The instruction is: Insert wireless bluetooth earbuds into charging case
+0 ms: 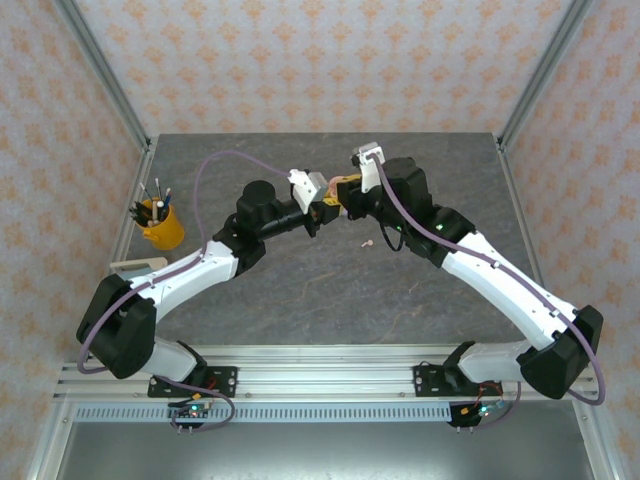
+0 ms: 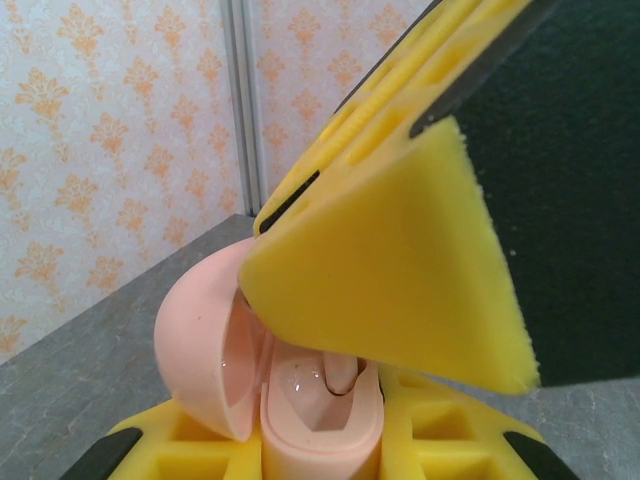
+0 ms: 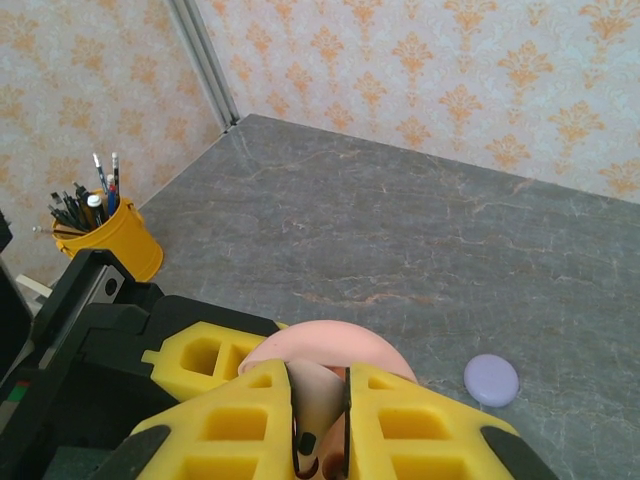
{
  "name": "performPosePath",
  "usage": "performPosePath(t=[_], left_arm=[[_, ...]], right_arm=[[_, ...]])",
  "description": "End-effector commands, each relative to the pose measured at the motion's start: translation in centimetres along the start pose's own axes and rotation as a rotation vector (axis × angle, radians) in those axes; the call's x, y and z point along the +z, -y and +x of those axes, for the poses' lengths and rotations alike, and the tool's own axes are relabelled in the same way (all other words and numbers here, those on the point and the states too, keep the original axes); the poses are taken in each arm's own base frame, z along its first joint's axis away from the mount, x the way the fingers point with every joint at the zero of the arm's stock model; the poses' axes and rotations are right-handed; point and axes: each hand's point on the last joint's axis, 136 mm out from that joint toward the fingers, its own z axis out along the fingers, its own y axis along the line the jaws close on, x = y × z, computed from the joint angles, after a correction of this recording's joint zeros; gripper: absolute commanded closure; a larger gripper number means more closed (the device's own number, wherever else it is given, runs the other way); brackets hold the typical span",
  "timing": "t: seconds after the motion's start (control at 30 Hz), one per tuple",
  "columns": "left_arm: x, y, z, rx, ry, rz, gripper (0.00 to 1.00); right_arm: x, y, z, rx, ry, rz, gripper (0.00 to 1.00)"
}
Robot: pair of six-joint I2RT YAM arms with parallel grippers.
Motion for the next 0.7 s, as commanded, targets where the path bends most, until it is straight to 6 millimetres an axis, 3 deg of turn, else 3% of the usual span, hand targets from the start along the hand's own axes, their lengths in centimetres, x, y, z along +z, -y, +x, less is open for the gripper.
performPosePath(t=[0.0,0.4,0.67], left_arm=[[-0.2,0.6,-3.2,0.055,0.077,0.024,1.00],[-0.1,0.6,-2.9,0.051,0.071,0.024,1.00],[-0.2,0.6,-3.1,0.059,0.075,0.022,1.00]], right_arm=[[0.5,0.1,1.3,-0.039,-0.051,0.002,0.85],[0.0,1.5,-0.4,-0.038,0.001,0.081,0.85],[0.2,0.4,0.8,-0.072,-0.052,0.005,0.85]])
